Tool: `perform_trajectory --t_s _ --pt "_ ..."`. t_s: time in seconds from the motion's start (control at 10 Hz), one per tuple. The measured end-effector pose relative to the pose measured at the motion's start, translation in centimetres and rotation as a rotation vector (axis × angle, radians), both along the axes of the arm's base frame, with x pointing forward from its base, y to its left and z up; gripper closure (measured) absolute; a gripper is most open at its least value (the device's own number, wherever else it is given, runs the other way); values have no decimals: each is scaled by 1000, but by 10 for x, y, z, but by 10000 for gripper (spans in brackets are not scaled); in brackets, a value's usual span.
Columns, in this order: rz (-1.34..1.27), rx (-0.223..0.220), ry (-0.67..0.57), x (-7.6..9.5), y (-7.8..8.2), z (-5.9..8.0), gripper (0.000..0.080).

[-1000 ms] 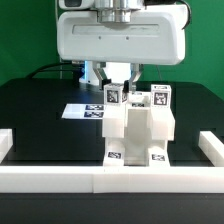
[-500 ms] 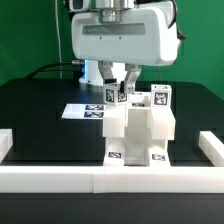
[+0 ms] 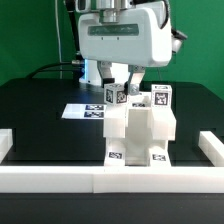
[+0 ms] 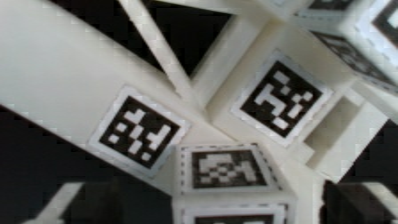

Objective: Assemble chair

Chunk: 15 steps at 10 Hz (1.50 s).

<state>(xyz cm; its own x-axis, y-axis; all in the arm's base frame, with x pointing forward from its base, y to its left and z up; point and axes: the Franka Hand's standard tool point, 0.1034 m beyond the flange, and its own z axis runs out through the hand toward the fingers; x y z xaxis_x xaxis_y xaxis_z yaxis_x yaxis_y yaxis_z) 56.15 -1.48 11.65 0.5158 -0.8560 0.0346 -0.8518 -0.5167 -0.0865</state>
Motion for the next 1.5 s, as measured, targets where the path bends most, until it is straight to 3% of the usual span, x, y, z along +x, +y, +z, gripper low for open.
perform_trajectory --t_s 0.1,0.3,1.5 --pt "30 -4 1 1 0 0 176" --pt "214 -23 -2 1 0 0 154" --pt "1046 -104 -8 0 -3 0 151"
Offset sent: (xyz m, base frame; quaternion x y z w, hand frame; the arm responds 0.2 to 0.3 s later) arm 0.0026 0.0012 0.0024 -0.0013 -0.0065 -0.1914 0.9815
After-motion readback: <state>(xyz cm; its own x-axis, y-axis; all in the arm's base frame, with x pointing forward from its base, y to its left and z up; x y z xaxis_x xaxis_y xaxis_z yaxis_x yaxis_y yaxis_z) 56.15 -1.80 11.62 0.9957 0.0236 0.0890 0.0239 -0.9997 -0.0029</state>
